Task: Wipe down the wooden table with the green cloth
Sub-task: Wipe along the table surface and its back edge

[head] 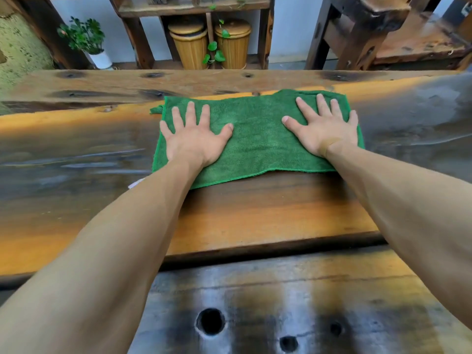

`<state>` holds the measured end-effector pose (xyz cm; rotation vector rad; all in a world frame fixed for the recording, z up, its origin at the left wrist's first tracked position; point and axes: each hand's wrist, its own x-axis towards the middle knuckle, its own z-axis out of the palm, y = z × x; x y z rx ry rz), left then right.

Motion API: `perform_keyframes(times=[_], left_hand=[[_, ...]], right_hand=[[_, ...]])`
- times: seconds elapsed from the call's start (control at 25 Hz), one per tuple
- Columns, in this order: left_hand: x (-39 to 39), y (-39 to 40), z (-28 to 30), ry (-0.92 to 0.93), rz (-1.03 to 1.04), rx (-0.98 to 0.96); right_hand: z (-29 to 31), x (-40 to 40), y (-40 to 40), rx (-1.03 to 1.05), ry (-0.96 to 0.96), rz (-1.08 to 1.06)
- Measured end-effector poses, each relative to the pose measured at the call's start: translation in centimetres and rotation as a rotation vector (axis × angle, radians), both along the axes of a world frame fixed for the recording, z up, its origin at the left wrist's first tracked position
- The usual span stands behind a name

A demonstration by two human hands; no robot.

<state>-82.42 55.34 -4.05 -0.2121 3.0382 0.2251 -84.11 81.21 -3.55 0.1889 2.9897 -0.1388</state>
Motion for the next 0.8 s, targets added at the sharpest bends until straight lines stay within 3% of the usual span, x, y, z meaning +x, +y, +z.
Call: perform_keyframes(times=[0.8], left_hand=[[30.0, 3.4, 1.0, -0.118, -0.085, -0.053]], right_hand=[[0.6, 31.0, 1.2, 0.030, -0.020, 0.036]])
